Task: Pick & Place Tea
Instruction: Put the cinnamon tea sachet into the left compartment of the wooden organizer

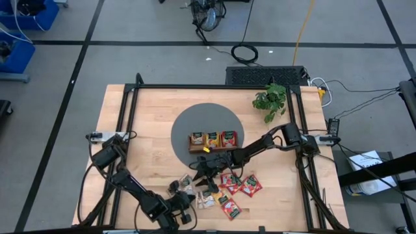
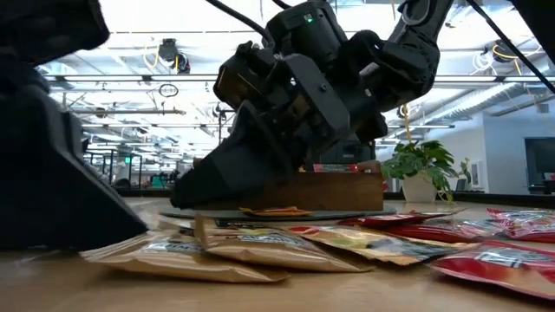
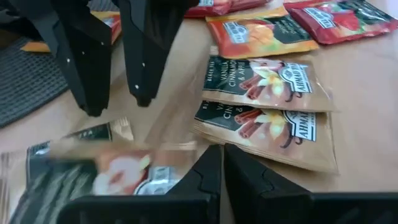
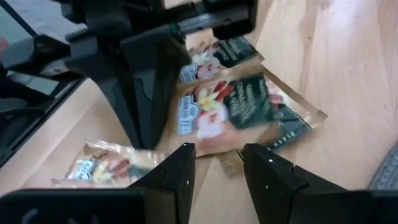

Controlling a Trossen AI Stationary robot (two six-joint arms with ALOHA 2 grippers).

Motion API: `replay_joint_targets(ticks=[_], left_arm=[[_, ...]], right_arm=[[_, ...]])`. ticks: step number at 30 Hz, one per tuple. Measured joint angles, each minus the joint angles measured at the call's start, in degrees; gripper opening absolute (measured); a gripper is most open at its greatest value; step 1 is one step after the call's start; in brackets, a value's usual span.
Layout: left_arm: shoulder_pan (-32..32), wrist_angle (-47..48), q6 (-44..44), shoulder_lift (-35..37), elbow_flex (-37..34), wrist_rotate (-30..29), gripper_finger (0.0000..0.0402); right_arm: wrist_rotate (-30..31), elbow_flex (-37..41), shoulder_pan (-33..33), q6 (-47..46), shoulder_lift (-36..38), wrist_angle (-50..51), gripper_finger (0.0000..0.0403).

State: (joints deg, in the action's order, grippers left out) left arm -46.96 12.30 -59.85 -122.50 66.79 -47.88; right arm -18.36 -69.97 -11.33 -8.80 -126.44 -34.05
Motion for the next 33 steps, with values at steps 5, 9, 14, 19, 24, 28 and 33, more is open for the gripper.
replay_joint_targets(ticks=[5, 9, 14, 19, 24, 28, 33], left_arm=[[0.6, -1.1, 1.7, 0.0, 0.0, 0.0, 0.0026], [0.7, -4.8, 8.3, 0.8, -0.1, 0.1, 0.0026], [0.2, -4.1, 14.3, 6.0, 1.5, 1.4, 0.0026], [0.3, 5.7, 8.2, 10.4, 3.8, 4.6, 0.0026], [0.9, 19.0, -10.4, 10.6, 4.0, 13.9, 0.0026], [1.9, 22.5, -17.4, 9.6, 4.0, 16.6, 0.0026], [3.6, 22.6, -16.6, 8.9, 4.0, 16.6, 0.0026]], right_arm=[[1.1, 0.0, 0.0, 1.1, 0.0, 0.1, 0.0125], [3.6, 0.0, 0.0, 3.7, 0.0, 0.1, 0.0125], [3.5, 0.0, 0.0, 3.9, 0.0, 0.6, 0.0125], [3.5, 0.2, 0.0, 4.0, 0.0, 0.7, 0.0125], [3.1, 0.2, 0.0, 5.1, 0.0, 1.3, 0.0125], [3.0, 0.2, 0.0, 6.7, 0.0, 1.6, 0.0125], [0.3, 0.2, 0.1, 6.6, 0.0, 1.3, 0.0125]])
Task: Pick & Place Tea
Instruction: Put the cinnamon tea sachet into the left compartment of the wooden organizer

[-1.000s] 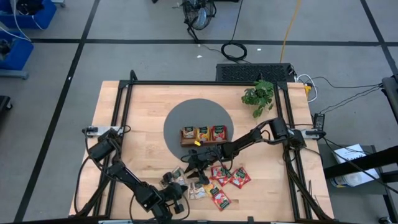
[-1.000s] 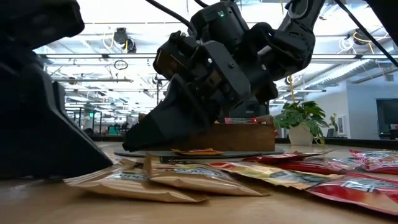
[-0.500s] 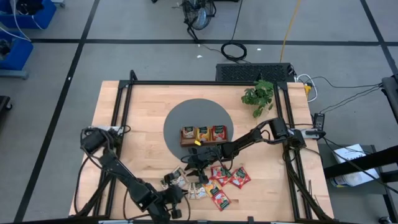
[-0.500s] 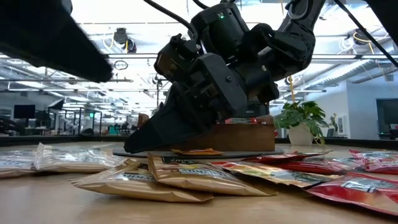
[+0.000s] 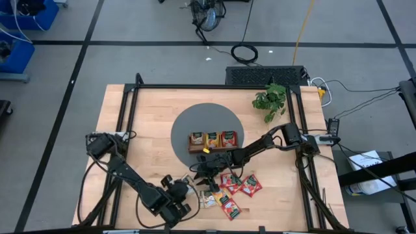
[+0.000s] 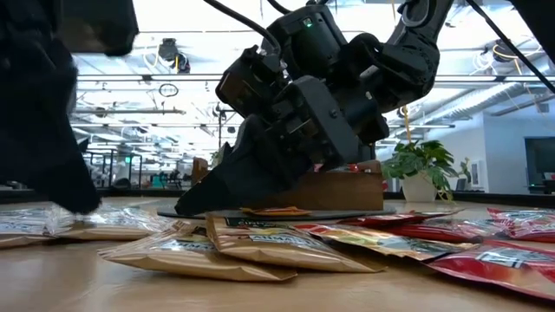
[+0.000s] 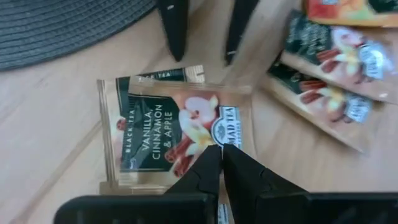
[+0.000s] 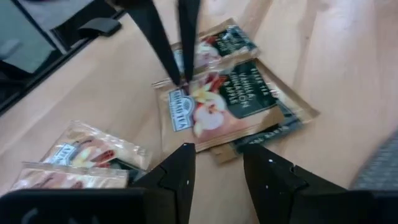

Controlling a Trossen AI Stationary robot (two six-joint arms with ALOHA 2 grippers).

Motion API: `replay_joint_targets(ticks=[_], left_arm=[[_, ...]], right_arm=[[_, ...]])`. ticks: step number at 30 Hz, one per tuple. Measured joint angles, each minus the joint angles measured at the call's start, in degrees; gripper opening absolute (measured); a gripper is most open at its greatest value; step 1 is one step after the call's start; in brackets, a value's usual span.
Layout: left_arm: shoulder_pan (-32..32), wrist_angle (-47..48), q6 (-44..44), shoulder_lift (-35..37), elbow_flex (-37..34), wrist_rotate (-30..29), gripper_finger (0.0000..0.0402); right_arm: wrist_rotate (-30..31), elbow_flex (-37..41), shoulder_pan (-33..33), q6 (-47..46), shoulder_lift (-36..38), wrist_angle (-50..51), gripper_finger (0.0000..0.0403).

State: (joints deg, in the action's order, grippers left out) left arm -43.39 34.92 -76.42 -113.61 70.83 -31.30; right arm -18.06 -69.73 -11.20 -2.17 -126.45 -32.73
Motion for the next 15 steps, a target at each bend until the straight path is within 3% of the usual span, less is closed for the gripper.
replay_joint_targets(ticks=[5, 15], left_arm=[[1.1, -0.7, 0.3, -3.2, 0.1, 1.1, 0.0026], [1.0, -2.4, 4.0, -5.2, 0.0, -3.4, 0.0026]], right_arm=[[-0.3, 0.0, 0.2, 0.3, 0.0, -0.2, 0.0125], [0.1, 0.0, 0.6, -1.6, 0.0, -1.7, 0.0125]])
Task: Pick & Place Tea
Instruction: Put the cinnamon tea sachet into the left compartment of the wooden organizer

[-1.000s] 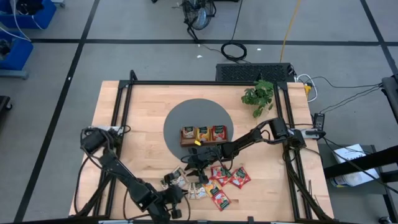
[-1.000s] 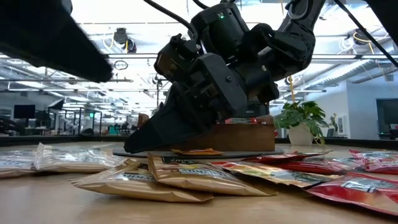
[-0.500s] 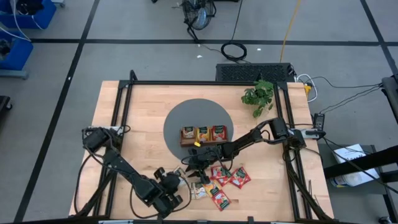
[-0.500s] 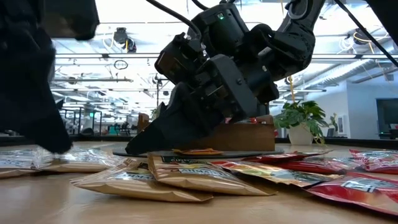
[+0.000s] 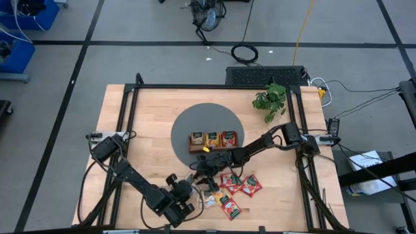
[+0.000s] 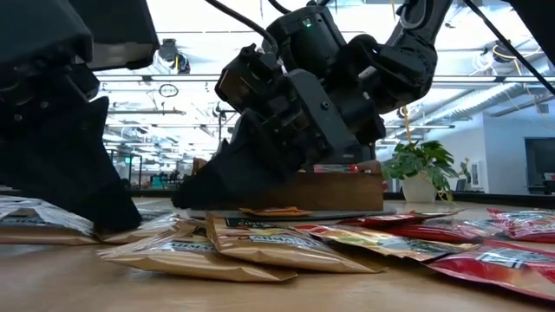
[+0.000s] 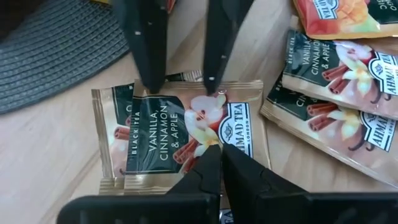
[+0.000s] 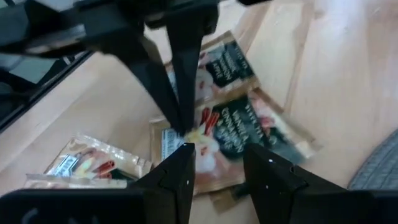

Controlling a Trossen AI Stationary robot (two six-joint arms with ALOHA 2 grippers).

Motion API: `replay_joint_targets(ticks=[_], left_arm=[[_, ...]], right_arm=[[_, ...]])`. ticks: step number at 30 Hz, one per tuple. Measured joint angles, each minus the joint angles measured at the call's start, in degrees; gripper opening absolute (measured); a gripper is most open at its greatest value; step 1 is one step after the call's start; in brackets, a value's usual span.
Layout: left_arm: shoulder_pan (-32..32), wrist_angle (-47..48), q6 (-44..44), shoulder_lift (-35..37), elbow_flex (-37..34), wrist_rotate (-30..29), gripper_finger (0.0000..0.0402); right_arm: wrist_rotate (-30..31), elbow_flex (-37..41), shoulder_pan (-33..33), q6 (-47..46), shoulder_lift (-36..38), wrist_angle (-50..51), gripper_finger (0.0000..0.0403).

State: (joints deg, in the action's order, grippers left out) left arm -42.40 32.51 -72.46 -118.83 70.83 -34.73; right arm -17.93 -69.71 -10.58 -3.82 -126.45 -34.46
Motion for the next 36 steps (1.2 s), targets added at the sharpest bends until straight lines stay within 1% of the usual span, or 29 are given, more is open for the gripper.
replay_joint_targets(ticks=[1, 5, 9, 12, 15, 21, 24, 31, 36], left_arm=[[0.0, 0.0, 0.5, 0.0, 0.0, -0.1, 0.0026], [-0.3, -0.5, 2.3, -0.1, -0.1, -1.2, 0.0026], [-1.4, -2.6, 6.2, -0.3, -0.2, -2.8, 0.0026], [-2.1, -2.7, 6.3, -0.3, -0.2, -3.5, 0.0026], [-2.3, -2.7, 7.0, -0.3, -0.2, -3.7, 0.0026], [-1.6, -2.7, 8.3, -0.3, -0.2, -3.9, 0.0026], [-0.9, -2.7, 9.6, -0.3, -0.2, -4.3, 0.0026], [0.4, -2.8, 11.0, -0.4, -0.2, -5.9, 0.0026], [0.7, -5.3, 13.4, -1.9, -0.2, -7.9, 0.0026]], right_arm=[[0.6, 0.0, 0.1, 0.0, 0.1, 0.0, 0.0125], [5.9, 0.0, 0.3, 1.2, 0.2, 0.3, 0.0126], [6.0, 0.0, 1.0, 1.4, 0.3, 1.8, 0.0126], [5.7, 0.0, 1.8, 1.1, 0.3, 4.0, 0.0126], [3.2, 0.0, 2.7, 0.0, 0.4, 5.1, 0.0126], [-5.4, 0.0, 3.7, -1.3, 0.4, 5.9, 0.0126], [-7.8, 0.0, 3.4, -1.0, 0.4, 6.0, 0.0126], [-7.8, 0.0, 2.3, 0.2, 0.4, 4.8, 0.0126], [-7.7, 0.0, 2.1, 0.4, 0.4, 3.1, 0.0126]])
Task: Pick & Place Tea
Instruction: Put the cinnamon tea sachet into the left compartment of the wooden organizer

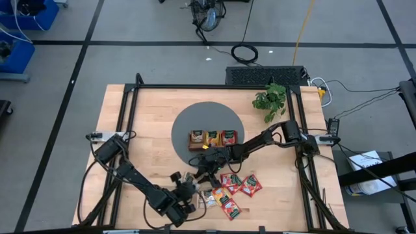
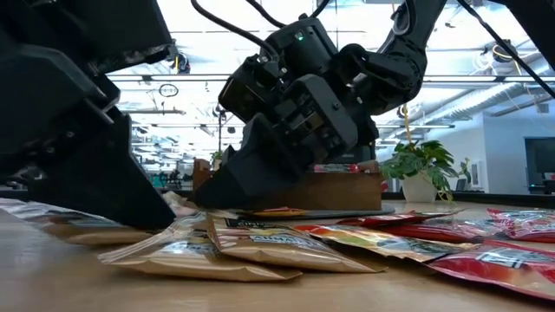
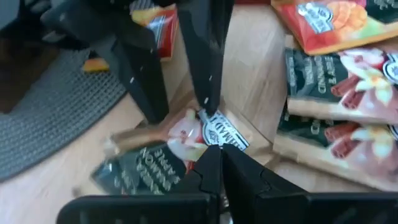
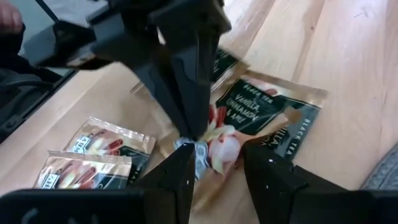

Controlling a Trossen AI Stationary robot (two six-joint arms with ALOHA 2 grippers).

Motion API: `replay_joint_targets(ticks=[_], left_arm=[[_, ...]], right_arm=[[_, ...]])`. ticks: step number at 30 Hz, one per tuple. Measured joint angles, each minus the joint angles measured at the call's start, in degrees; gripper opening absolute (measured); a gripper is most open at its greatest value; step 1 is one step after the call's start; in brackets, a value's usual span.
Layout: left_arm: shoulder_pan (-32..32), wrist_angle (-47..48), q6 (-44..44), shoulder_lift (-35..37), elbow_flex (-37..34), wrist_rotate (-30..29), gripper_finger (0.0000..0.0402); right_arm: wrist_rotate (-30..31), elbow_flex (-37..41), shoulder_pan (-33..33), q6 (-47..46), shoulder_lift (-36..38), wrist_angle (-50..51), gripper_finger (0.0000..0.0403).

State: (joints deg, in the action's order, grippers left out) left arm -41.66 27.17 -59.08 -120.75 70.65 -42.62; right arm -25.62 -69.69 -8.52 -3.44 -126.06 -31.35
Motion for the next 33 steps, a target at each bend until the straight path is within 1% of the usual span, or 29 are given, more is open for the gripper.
replay_joint_targets(ticks=[8, 12, 18, 25, 28, 32, 33], left_arm=[[-0.4, -0.6, -0.2, -0.6, 0.0, -0.5, 0.0026], [-1.1, -0.4, -1.8, -0.6, 0.0, -0.5, 0.0026], [-2.2, -0.3, -2.7, -0.6, 0.0, -0.8, 0.0026], [-2.3, -0.4, -2.9, -0.6, 0.0, -0.9, 0.0026], [-2.3, -0.4, -2.7, -0.6, 0.0, -1.0, 0.0026], [-2.4, -0.5, -2.1, -0.6, 0.0, -1.3, 0.0026], [-2.4, -0.5, -1.5, -0.7, 0.0, -1.4, 0.0026]], right_arm=[[0.5, 0.0, 0.0, 0.0, 0.0, -0.5, 0.0126], [5.7, 0.0, -0.1, -0.2, 0.0, 1.9, 0.0126], [5.9, -0.1, -0.1, -0.5, 0.0, 5.3, 0.0125], [5.9, -0.2, -0.5, -1.6, 0.1, 6.7, 0.0121], [6.1, -0.2, -0.9, 0.0, 0.1, 6.8, 0.0095], [6.1, -0.2, -0.9, 1.7, 0.1, 6.1, 0.0025], [6.1, -0.2, -0.9, 2.2, 0.1, 6.1, 0.0013]])
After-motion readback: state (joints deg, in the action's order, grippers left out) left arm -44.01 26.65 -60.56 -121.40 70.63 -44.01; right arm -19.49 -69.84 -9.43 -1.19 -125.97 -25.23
